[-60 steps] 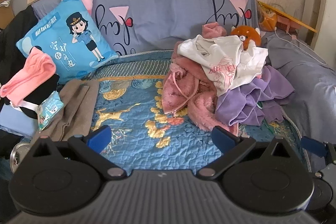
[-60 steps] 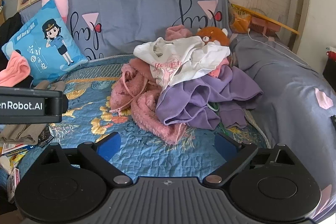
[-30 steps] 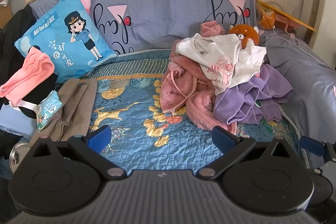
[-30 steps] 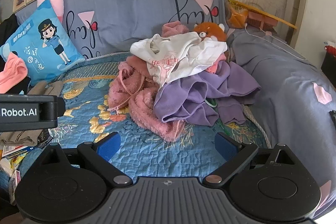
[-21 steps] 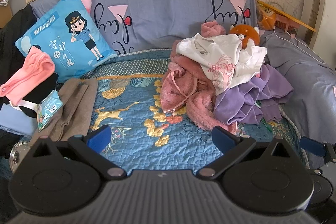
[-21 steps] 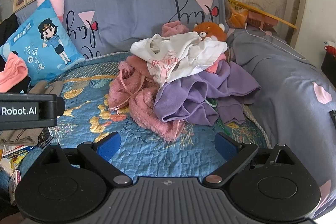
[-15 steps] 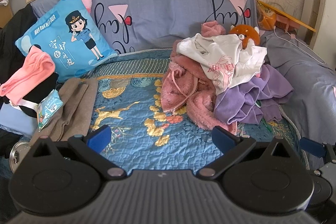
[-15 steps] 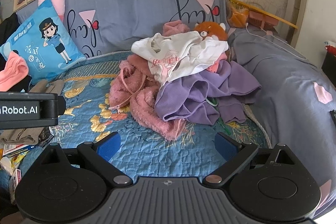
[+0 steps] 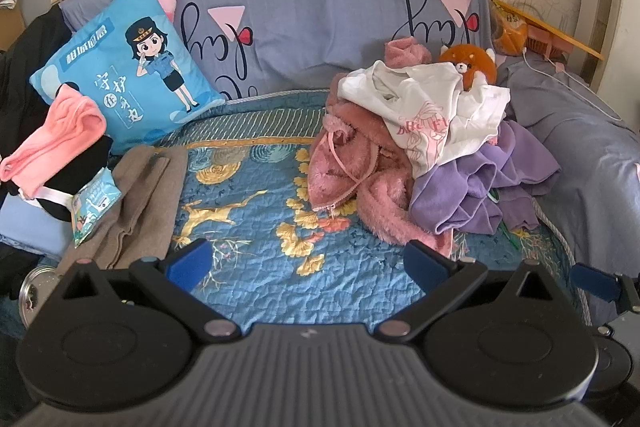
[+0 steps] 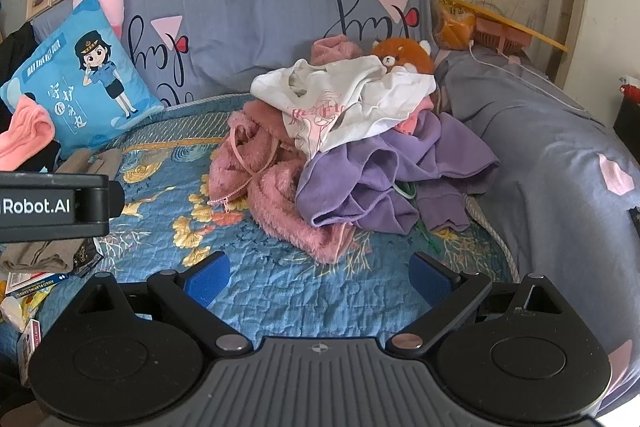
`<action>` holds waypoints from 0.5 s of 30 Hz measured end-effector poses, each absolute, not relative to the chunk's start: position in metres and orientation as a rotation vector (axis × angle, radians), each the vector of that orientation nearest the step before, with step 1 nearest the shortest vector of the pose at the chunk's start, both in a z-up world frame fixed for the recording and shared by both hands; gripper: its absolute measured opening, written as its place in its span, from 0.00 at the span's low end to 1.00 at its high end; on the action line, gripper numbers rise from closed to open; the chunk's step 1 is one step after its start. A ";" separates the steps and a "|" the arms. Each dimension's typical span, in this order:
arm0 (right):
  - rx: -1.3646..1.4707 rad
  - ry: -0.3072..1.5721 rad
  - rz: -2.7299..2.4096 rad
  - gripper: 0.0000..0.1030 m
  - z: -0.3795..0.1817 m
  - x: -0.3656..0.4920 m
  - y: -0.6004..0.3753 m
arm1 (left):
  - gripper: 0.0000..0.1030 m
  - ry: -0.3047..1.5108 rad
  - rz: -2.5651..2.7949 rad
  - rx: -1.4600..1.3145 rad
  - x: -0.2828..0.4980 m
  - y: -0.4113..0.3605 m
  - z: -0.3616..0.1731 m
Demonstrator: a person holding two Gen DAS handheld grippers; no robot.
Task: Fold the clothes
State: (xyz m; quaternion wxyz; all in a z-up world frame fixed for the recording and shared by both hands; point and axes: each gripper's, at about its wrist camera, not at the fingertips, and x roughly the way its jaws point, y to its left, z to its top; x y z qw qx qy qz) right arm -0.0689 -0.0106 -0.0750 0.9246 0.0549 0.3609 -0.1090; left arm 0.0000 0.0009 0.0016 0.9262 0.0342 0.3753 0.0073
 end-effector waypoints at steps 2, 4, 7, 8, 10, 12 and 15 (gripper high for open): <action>0.112 0.740 -0.224 0.94 -0.075 -0.069 -0.011 | 1.00 0.771 0.016 0.070 0.000 0.001 0.001; 0.111 0.740 -0.223 0.94 -0.074 -0.069 -0.010 | 1.00 0.772 0.018 0.070 0.000 0.001 0.001; 0.111 0.739 -0.223 0.94 -0.074 -0.069 -0.010 | 1.00 0.773 0.018 0.069 0.000 0.001 0.000; 0.111 0.740 -0.223 0.94 -0.074 -0.069 -0.010 | 1.00 0.773 0.018 0.069 0.000 0.001 0.000; 0.110 0.740 -0.224 0.94 -0.075 -0.070 -0.010 | 1.00 0.773 0.018 0.069 0.000 0.001 0.000; 0.110 0.740 -0.225 0.94 -0.074 -0.070 -0.010 | 1.00 0.773 0.018 0.068 0.000 0.001 0.000; 0.107 0.740 -0.229 0.94 -0.074 -0.070 -0.010 | 1.00 0.774 0.018 0.067 0.000 0.002 0.000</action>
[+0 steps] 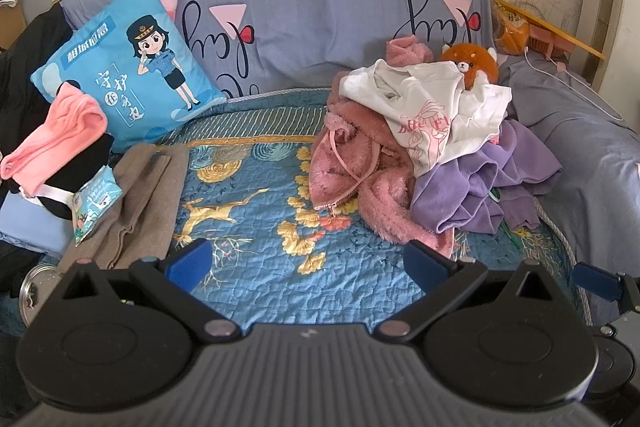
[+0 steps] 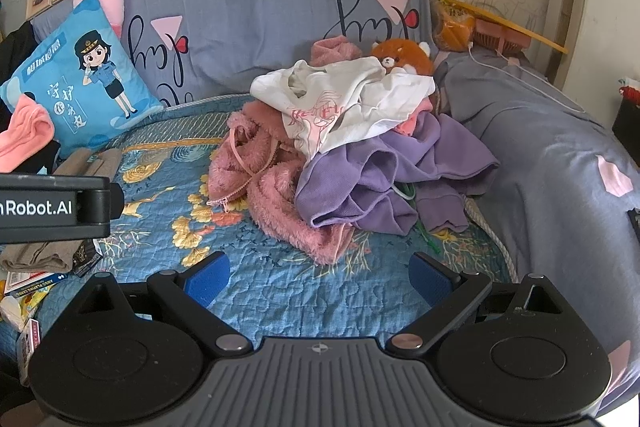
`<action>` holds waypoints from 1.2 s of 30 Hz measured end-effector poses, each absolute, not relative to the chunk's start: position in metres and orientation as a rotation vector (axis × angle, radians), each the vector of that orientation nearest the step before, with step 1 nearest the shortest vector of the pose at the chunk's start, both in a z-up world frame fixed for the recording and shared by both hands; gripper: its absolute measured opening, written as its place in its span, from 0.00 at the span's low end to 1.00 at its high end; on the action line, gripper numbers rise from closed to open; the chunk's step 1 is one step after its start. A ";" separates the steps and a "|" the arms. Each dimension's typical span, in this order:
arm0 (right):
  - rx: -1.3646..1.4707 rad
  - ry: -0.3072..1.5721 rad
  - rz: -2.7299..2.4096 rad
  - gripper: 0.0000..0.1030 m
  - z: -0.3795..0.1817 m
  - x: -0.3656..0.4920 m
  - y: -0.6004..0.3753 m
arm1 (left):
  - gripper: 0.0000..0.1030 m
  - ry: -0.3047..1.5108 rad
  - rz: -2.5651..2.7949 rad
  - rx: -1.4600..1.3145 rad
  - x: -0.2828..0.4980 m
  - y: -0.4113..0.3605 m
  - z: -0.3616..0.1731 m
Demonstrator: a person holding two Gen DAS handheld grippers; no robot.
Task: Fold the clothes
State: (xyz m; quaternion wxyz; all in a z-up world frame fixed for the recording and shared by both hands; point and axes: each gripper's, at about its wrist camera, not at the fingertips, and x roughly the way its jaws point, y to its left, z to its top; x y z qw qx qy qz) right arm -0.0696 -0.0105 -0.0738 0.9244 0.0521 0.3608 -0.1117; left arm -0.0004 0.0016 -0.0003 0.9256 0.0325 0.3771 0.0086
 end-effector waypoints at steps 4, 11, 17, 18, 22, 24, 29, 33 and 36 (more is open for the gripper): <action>0.107 0.742 -0.230 0.94 -0.074 -0.069 -0.010 | 1.00 0.775 0.017 0.065 -0.001 0.002 -0.001; 0.104 0.743 -0.229 0.94 -0.073 -0.069 -0.009 | 1.00 0.775 0.016 0.068 -0.001 0.002 -0.001; 0.100 0.744 -0.231 0.95 -0.073 -0.069 -0.009 | 1.00 0.779 0.014 0.069 0.000 0.001 -0.001; 0.100 0.744 -0.231 0.95 -0.073 -0.069 -0.009 | 1.00 0.779 0.014 0.069 0.000 0.001 -0.001; 0.100 0.744 -0.230 0.95 -0.073 -0.069 -0.009 | 1.00 0.779 0.016 0.071 0.000 -0.001 -0.001; 0.098 0.745 -0.230 0.95 -0.073 -0.069 -0.009 | 1.00 0.779 0.016 0.070 0.000 -0.001 -0.001; 0.095 0.744 -0.228 0.95 -0.072 -0.070 -0.008 | 1.00 0.778 0.016 0.066 0.000 0.000 -0.001; 0.096 0.745 -0.228 0.95 -0.072 -0.069 -0.008 | 1.00 0.778 0.015 0.066 -0.001 0.002 -0.002; 0.099 0.748 -0.226 0.95 -0.073 -0.069 -0.009 | 1.00 0.778 0.015 0.065 -0.001 0.001 -0.002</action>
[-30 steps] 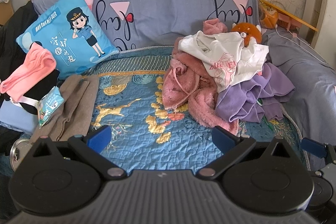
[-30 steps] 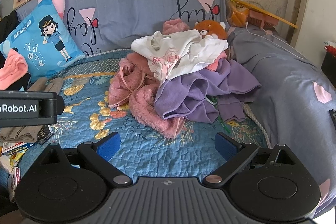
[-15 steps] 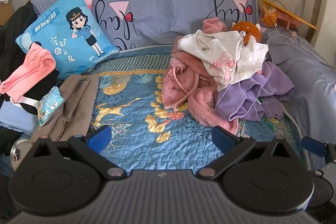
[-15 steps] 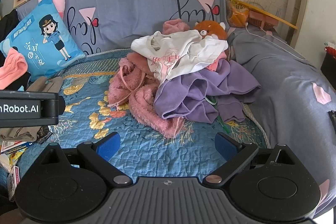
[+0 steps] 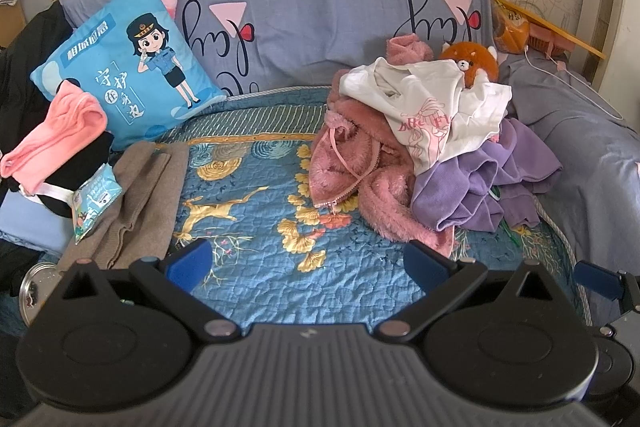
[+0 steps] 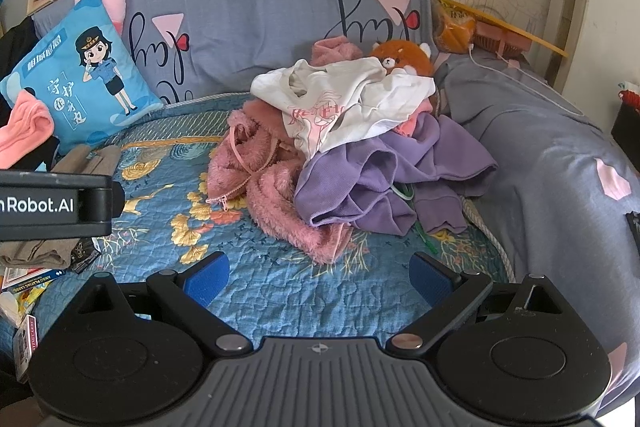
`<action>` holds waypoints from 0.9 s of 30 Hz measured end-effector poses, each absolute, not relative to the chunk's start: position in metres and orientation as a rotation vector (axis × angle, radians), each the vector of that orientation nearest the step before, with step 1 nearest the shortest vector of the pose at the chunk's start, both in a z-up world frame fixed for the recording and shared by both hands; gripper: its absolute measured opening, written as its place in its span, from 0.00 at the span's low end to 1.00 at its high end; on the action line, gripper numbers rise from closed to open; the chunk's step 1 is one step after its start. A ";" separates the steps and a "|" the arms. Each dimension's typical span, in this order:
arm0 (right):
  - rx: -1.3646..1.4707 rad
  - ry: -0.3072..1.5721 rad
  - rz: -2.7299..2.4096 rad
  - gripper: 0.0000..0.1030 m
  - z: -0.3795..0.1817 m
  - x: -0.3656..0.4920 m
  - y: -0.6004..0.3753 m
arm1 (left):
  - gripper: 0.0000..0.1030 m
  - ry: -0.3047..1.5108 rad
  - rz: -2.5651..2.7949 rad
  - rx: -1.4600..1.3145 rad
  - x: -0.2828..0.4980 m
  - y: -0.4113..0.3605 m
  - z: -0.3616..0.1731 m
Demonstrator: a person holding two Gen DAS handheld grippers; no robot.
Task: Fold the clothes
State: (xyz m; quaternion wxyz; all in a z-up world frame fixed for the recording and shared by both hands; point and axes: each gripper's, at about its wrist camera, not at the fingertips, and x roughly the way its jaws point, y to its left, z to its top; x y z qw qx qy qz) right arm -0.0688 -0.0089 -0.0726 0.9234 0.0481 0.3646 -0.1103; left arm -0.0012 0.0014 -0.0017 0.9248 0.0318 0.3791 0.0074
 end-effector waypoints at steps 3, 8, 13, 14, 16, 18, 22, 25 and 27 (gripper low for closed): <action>0.103 0.753 -0.228 0.95 -0.075 -0.068 -0.010 | 1.00 0.777 0.013 0.060 -0.001 0.002 -0.002; 0.116 0.744 -0.228 0.95 -0.084 -0.067 -0.016 | 1.00 0.746 -0.001 -0.004 -0.002 0.013 -0.005; 0.145 0.681 -0.225 0.95 -0.098 -0.066 -0.025 | 1.00 0.681 0.013 -0.132 -0.002 0.043 -0.012; 0.149 0.665 -0.225 0.95 -0.100 -0.066 -0.027 | 1.00 0.674 0.021 -0.153 -0.001 0.048 -0.014; 0.137 0.628 -0.229 0.95 -0.104 -0.061 -0.030 | 1.00 0.663 0.040 -0.166 0.002 0.056 -0.020; 0.123 0.591 -0.233 0.96 -0.107 -0.056 -0.033 | 1.00 0.648 0.062 -0.148 0.005 0.059 -0.025; 0.095 0.518 -0.253 0.97 -0.115 -0.042 -0.042 | 1.00 0.568 0.081 -0.080 0.006 0.055 -0.034; 0.087 0.469 -0.273 0.96 -0.121 -0.028 -0.054 | 1.00 0.519 0.072 -0.043 0.008 0.050 -0.039; 0.123 0.435 -0.261 0.95 -0.124 -0.016 -0.064 | 1.00 0.520 0.071 -0.030 0.013 0.046 -0.043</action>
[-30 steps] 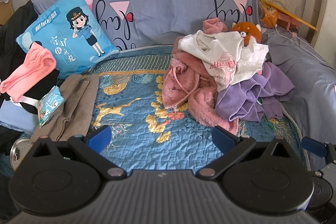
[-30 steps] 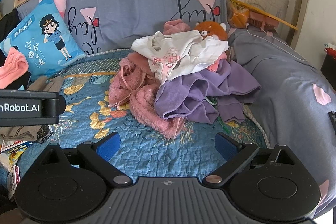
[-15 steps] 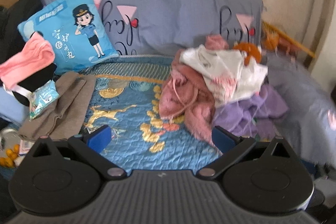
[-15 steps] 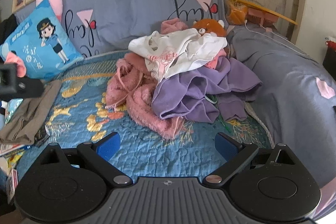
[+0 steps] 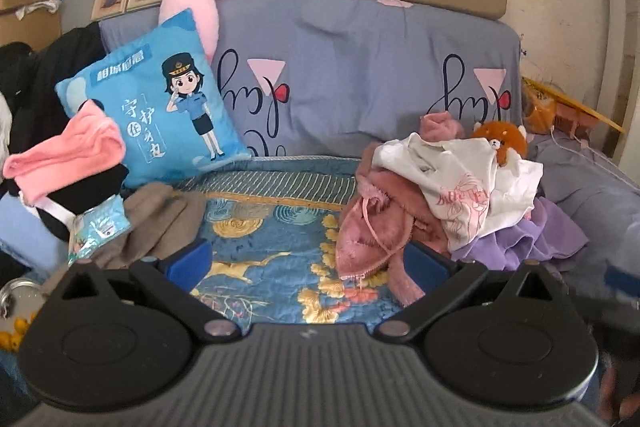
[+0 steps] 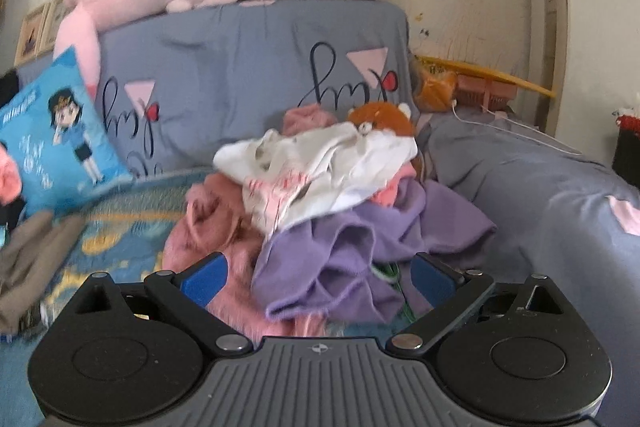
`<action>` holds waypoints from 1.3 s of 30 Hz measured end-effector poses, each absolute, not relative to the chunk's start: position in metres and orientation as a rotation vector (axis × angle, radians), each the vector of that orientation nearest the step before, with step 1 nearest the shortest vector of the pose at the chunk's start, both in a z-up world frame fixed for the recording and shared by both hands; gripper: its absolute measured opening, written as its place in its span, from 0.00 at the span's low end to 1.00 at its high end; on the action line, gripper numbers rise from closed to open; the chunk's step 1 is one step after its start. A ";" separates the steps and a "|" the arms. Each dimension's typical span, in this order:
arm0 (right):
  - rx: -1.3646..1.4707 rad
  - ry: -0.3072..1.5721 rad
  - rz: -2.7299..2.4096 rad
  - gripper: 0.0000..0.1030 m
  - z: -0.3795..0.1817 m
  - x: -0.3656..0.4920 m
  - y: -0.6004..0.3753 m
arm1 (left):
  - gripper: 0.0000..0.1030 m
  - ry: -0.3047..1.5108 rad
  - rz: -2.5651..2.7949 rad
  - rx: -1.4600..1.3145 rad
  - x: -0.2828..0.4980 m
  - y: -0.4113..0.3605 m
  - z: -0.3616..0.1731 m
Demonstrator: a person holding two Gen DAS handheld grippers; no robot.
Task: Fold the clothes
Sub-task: 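Reach the right tool into the pile and close on the white T-shirt, then lift the white T-shirt high out of the pile with the right tool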
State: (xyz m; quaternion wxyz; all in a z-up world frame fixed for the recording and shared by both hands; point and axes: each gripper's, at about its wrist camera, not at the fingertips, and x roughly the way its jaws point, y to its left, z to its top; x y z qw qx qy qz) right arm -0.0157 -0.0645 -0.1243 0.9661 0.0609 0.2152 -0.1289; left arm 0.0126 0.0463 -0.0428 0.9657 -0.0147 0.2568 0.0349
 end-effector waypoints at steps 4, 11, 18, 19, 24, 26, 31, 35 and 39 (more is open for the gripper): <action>0.207 0.393 -0.220 0.78 -0.133 0.014 -0.085 | 1.00 0.550 0.069 -0.005 0.026 0.039 -0.054; 0.295 0.472 -0.193 0.38 -0.158 0.078 -0.120 | 1.00 0.611 0.042 0.003 0.046 0.030 -0.075; 0.382 0.487 -0.203 0.18 -0.166 0.112 -0.136 | 1.00 0.641 0.042 0.026 0.056 0.027 -0.091; 0.382 0.497 -0.197 0.05 -0.166 0.116 -0.136 | 1.00 0.642 0.043 0.025 0.056 0.028 -0.092; 0.403 0.429 -0.150 0.04 -0.152 0.097 -0.128 | 1.00 0.640 0.053 0.017 0.056 0.032 -0.090; 0.356 0.393 -0.115 0.04 -0.141 0.079 -0.116 | 1.00 0.641 0.064 0.008 0.055 0.034 -0.089; 0.320 0.325 -0.048 0.04 -0.113 0.017 -0.095 | 1.00 0.669 0.036 -0.049 0.053 0.044 -0.086; 0.328 0.246 -0.011 0.04 -0.080 -0.035 -0.096 | 1.00 0.667 0.001 -0.062 0.044 0.045 -0.081; 0.315 0.143 0.020 0.04 -0.034 -0.075 -0.101 | 1.00 0.656 -0.057 -0.096 0.032 0.044 -0.072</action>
